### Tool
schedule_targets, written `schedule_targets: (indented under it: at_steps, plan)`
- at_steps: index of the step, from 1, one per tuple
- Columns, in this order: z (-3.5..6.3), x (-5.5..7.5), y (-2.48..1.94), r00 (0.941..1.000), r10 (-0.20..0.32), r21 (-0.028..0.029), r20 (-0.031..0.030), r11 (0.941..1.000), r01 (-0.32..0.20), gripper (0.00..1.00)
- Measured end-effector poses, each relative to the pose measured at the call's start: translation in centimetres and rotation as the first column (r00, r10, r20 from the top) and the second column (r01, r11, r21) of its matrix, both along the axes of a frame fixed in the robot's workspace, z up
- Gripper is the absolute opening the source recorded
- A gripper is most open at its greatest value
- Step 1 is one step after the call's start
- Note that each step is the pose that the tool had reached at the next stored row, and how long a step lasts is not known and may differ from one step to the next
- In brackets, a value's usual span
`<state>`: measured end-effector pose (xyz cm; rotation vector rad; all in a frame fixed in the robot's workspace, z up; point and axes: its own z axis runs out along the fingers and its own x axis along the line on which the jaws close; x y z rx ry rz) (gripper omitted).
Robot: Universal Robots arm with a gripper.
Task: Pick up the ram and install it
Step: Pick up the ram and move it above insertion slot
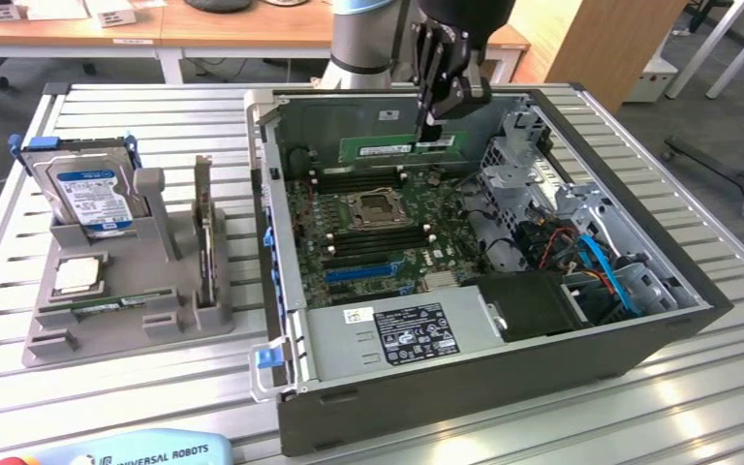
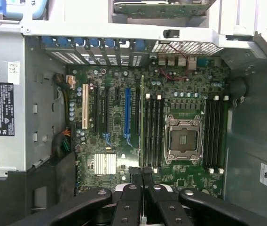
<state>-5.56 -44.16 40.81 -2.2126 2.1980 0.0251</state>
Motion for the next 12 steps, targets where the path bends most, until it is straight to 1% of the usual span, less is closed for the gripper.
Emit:
schedule_targets:
  at_steps: [9,10,12]
  plan:
    - [-0.12,0.0,1.66,1.0,-0.001,0.0019,0.0012,1.0,0.001,0.12]
    - [-0.13,0.0,1.8,1.0,-0.002,0.0021,0.0013,1.0,0.002,0.12]
    - [-0.13,0.0,1.86,1.0,-0.002,0.002,0.0013,1.0,0.002,0.12]
